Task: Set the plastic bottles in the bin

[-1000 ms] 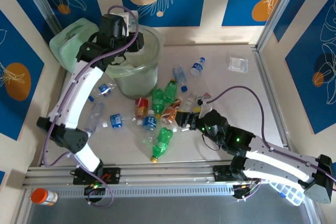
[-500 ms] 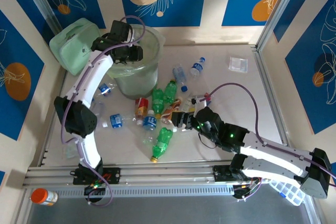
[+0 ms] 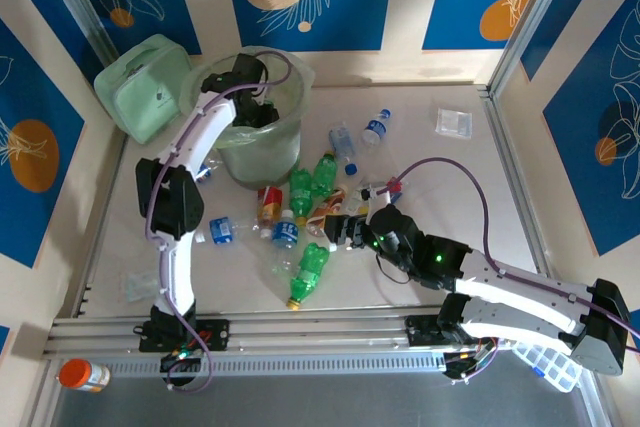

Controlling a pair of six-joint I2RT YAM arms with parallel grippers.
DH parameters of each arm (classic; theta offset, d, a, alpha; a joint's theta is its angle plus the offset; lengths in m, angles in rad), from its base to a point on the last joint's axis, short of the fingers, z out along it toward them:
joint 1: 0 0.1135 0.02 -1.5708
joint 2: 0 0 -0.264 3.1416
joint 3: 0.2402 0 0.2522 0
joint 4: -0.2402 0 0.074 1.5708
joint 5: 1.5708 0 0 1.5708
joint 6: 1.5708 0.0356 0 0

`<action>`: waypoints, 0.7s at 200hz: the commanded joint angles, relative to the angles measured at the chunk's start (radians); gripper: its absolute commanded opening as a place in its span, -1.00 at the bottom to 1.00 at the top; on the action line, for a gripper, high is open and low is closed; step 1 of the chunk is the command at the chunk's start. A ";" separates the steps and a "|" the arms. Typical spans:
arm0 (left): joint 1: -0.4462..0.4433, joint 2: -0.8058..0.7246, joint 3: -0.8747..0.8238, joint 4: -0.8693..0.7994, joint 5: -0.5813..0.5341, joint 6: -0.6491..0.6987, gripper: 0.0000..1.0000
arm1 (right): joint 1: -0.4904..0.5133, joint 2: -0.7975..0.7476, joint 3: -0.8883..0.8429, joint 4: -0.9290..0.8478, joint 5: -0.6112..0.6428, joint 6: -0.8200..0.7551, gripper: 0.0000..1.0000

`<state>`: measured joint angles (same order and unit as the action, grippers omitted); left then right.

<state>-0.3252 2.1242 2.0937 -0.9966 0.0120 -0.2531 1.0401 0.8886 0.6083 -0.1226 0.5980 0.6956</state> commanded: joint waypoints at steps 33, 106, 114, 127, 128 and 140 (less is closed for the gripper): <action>0.011 0.025 0.005 0.003 0.026 -0.002 0.41 | 0.026 -0.008 0.042 -0.009 0.058 -0.027 0.82; 0.010 -0.065 -0.014 0.035 0.065 -0.013 0.66 | 0.029 -0.017 0.038 -0.013 0.093 -0.028 0.82; 0.010 -0.084 -0.020 0.040 0.068 -0.016 0.65 | 0.029 -0.019 0.036 -0.013 0.096 -0.029 0.82; 0.009 -0.129 -0.046 0.064 0.069 -0.022 0.63 | 0.029 -0.021 0.035 -0.012 0.102 -0.030 0.82; 0.009 -0.133 -0.049 0.066 0.069 -0.022 0.63 | 0.029 -0.022 0.035 -0.012 0.102 -0.030 0.82; 0.009 -0.180 -0.076 0.092 0.065 -0.030 0.62 | 0.027 -0.023 0.031 -0.007 0.103 -0.034 0.81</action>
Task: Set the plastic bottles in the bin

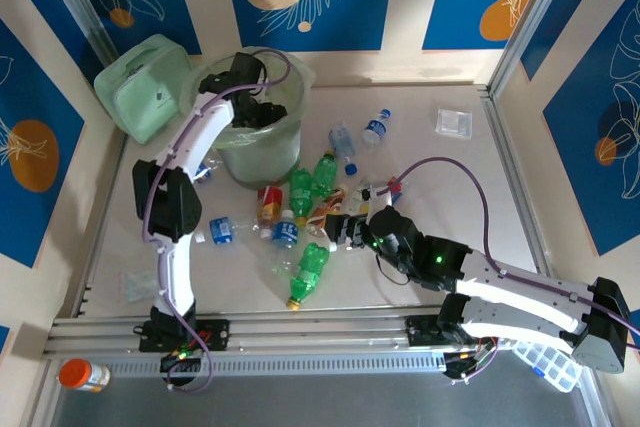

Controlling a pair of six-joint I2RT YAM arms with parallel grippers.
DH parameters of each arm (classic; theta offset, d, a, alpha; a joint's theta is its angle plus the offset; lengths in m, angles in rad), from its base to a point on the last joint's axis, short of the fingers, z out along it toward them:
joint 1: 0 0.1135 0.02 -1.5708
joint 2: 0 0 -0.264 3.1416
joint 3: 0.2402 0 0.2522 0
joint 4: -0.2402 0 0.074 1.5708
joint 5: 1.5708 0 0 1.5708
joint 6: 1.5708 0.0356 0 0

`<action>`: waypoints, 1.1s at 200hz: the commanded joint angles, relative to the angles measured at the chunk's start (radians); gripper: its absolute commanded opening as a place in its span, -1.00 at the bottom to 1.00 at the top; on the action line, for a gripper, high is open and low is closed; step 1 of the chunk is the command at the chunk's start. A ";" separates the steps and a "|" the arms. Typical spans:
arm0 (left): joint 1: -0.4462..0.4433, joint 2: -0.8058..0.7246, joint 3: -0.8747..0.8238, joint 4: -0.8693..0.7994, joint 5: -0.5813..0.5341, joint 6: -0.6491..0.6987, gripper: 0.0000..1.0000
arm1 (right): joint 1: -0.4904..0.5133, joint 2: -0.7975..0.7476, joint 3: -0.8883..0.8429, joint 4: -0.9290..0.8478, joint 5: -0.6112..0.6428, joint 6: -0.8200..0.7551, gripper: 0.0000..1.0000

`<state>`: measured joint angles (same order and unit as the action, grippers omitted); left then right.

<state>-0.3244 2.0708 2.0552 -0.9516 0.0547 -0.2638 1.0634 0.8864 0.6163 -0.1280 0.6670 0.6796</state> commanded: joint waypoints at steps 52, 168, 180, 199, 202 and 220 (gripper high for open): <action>-0.011 -0.312 -0.130 0.119 0.060 -0.068 0.58 | 0.001 -0.019 0.018 0.004 0.039 -0.020 0.71; -0.212 -0.697 -0.347 0.161 -0.141 -0.016 0.42 | -0.025 0.012 0.013 0.019 -0.004 -0.035 0.17; -0.259 -0.723 -0.365 0.153 -0.176 -0.012 0.41 | -0.028 0.016 0.014 0.017 -0.006 -0.029 0.13; -0.332 -0.755 -0.413 0.145 -0.193 -0.025 0.41 | -0.035 0.019 0.013 0.009 -0.003 -0.018 0.09; -0.346 -0.759 -0.419 0.141 -0.201 -0.028 0.40 | -0.036 0.019 0.013 0.006 -0.002 -0.016 0.09; -0.437 -0.784 -0.482 0.138 -0.246 -0.038 0.39 | -0.045 0.014 0.014 -0.017 0.019 0.008 0.02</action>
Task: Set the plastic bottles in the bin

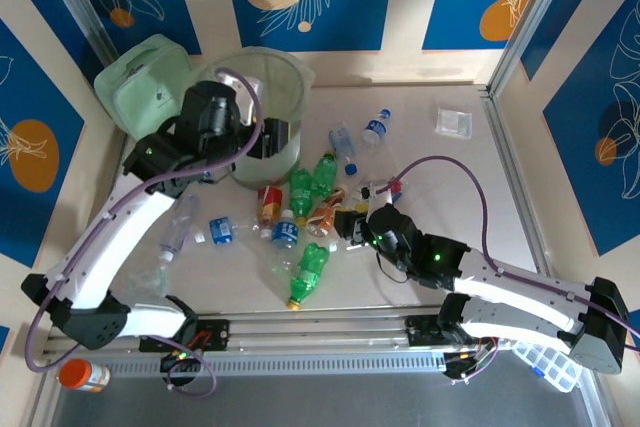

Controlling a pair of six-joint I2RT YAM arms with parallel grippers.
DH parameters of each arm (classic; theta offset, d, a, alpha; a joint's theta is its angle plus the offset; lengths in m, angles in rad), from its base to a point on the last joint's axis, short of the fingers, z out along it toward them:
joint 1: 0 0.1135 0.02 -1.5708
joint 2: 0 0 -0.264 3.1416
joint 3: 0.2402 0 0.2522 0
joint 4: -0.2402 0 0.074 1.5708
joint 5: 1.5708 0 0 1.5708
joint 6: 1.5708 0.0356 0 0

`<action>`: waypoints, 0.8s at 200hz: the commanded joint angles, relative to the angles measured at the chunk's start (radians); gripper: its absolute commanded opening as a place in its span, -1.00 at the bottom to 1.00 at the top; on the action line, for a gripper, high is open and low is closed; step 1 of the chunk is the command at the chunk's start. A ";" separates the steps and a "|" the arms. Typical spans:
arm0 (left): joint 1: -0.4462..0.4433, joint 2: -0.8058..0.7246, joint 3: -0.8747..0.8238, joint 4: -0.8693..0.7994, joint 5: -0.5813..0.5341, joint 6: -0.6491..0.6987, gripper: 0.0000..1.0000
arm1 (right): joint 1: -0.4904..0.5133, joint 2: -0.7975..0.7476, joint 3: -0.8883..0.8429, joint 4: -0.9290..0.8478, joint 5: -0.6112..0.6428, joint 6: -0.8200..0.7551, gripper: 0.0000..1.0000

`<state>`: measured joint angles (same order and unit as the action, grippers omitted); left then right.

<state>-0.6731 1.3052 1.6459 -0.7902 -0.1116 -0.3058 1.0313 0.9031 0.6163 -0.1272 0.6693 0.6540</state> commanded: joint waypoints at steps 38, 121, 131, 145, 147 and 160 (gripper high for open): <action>-0.269 -0.020 -0.250 -0.002 -0.115 -0.045 0.31 | -0.060 -0.033 0.012 -0.090 0.060 0.115 -0.10; -0.435 0.027 -0.643 0.224 -0.045 -0.195 0.27 | -0.053 -0.121 -0.014 -0.112 0.152 0.126 -0.12; -0.444 0.048 -0.664 0.234 -0.050 -0.203 0.28 | -0.052 -0.114 -0.013 -0.111 0.158 0.128 -0.11; -0.455 0.071 -0.687 0.247 -0.063 -0.215 0.30 | -0.051 -0.104 -0.009 -0.114 0.159 0.130 -0.08; -0.456 0.074 -0.690 0.249 -0.064 -0.217 0.30 | -0.050 -0.103 -0.008 -0.114 0.159 0.130 -0.08; -0.461 0.089 -0.706 0.261 -0.066 -0.226 0.35 | -0.050 -0.098 -0.005 -0.117 0.160 0.130 -0.06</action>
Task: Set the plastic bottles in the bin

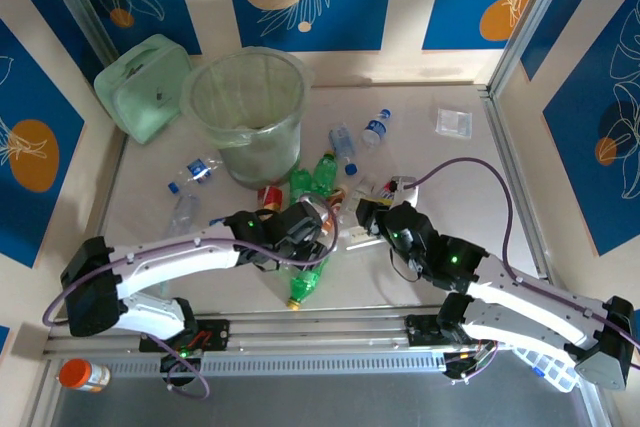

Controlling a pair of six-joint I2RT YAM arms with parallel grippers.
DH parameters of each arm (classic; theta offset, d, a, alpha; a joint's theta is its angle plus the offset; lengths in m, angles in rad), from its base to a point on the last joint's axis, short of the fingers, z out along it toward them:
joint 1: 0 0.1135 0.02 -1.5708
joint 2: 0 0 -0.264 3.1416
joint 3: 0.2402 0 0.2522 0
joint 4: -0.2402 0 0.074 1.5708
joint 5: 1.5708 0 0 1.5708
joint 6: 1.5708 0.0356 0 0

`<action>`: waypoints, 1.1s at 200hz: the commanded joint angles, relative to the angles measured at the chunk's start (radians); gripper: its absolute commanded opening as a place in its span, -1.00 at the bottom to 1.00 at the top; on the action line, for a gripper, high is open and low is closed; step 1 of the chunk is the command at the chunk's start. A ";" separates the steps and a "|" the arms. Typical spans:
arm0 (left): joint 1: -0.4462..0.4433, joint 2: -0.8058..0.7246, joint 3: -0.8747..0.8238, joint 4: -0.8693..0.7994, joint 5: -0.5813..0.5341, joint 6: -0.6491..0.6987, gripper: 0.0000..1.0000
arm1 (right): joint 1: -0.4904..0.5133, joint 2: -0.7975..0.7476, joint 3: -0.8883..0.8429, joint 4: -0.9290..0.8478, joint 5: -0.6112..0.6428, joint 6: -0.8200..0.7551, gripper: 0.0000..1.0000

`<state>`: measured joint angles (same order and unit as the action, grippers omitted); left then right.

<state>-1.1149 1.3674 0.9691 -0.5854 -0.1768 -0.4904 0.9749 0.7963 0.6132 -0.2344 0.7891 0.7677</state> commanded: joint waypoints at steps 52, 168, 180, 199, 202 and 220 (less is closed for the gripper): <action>-0.022 0.072 -0.108 0.148 0.051 -0.073 0.39 | 0.011 0.007 -0.007 0.005 0.039 0.006 0.10; -0.028 0.184 -0.140 0.182 0.040 -0.068 0.54 | -0.001 0.078 0.030 -0.001 0.005 0.008 0.41; -0.027 0.199 -0.131 0.175 0.033 -0.062 0.52 | -0.012 0.075 0.040 -0.014 -0.005 0.017 0.41; -0.029 0.223 -0.114 0.165 0.025 -0.044 0.45 | -0.052 0.065 0.069 -0.066 -0.049 0.062 0.41; -0.028 0.226 -0.111 0.161 0.023 -0.042 0.44 | -0.060 0.063 0.074 -0.073 -0.060 0.067 0.41; -0.028 0.247 -0.092 0.150 0.011 -0.023 0.33 | -0.115 0.067 0.100 -0.104 -0.137 0.125 0.41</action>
<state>-1.1378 1.5826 0.8375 -0.3897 -0.1337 -0.5526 0.9165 0.8745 0.6540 -0.2939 0.7406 0.8066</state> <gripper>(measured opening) 0.690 0.705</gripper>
